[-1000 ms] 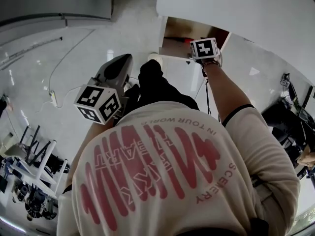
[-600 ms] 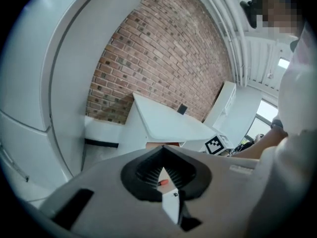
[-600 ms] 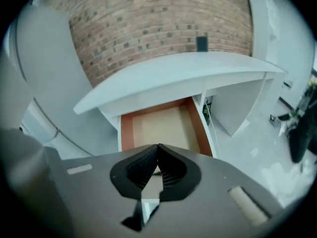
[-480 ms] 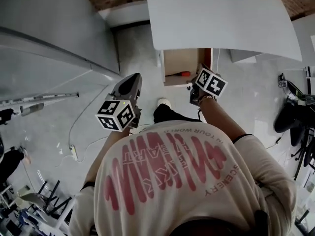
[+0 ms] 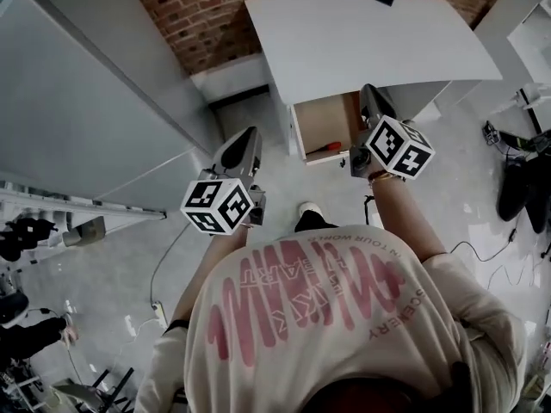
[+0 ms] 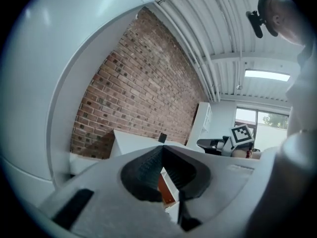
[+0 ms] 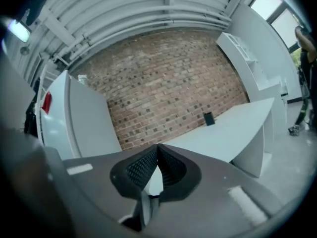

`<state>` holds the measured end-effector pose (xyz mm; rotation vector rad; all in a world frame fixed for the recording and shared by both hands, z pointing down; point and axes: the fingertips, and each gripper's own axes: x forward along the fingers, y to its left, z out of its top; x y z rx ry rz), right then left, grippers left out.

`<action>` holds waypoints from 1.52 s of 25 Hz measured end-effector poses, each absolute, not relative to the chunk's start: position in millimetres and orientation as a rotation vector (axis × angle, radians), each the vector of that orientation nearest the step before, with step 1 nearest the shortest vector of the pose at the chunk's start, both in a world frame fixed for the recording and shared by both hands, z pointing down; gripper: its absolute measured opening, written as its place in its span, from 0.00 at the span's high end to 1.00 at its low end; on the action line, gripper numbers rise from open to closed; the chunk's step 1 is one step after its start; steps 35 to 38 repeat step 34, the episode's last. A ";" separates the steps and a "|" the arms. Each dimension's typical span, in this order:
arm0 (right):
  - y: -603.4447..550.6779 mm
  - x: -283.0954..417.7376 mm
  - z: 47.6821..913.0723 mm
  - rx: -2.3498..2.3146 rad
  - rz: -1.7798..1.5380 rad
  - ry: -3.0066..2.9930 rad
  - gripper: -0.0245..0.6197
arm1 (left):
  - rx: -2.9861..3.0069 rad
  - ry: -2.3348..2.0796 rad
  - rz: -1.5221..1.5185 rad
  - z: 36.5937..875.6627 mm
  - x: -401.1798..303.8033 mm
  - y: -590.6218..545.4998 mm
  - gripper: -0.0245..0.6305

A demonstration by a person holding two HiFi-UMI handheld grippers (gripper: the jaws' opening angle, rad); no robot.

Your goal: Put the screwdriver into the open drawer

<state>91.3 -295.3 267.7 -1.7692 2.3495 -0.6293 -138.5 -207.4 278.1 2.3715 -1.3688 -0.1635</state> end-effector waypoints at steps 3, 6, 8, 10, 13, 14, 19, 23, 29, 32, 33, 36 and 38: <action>-259.7 73.4 232.4 -1.736 -0.504 2.408 0.95 | 2.433 -1.357 -0.212 250.7 -144.6 -187.6 0.96; -227.4 59.9 214.5 -1.744 -0.434 2.438 0.95 | 2.478 -1.357 -0.270 226.2 -153.4 -171.5 0.96; -207.4 54.4 210.0 -1.750 -0.421 2.441 0.95 | 2.503 -1.349 -0.302 214.1 -156.1 -158.7 0.96; -189.6 51.4 207.1 -1.750 -0.421 2.436 0.95 | 2.532 -1.333 -0.319 205.5 -155.2 -145.5 0.96; -165.8 47.3 204.4 -1.749 -0.421 2.433 0.95 | 2.554 -1.306 -0.327 200.4 -152.1 -126.5 0.96; -158.4 45.6 204.6 -1.750 -0.422 2.435 0.95 | 2.556 -1.299 -0.326 200.2 -151.6 -120.7 0.96; -126.7 35.4 213.7 -1.762 -0.437 2.466 0.95 | 2.555 -1.274 -0.307 202.8 -151.1 -96.6 0.96; -116.0 30.4 221.0 -1.781 -0.434 2.497 0.95 | 2.543 -1.255 -0.287 210.0 -150.0 -88.2 0.96; -107.0 24.1 238.1 -1.809 -0.455 2.548 0.95 | 2.514 -1.240 -0.244 227.9 -148.7 -79.5 0.96; -109.7 23.0 245.8 -1.819 -0.457 2.562 0.95 | 2.514 -1.241 -0.226 233.4 -149.5 -81.7 0.96; -111.0 22.6 248.3 -1.823 -0.457 2.564 0.95 | 2.514 -1.243 -0.224 235.2 -150.6 -83.0 0.96; -112.2 22.2 250.8 -1.826 -0.457 2.567 0.95 | 2.513 -1.245 -0.221 236.9 -151.8 -84.3 0.96; -112.2 22.2 250.8 -1.826 -0.457 2.567 0.95 | 2.513 -1.245 -0.221 236.9 -151.8 -84.3 0.96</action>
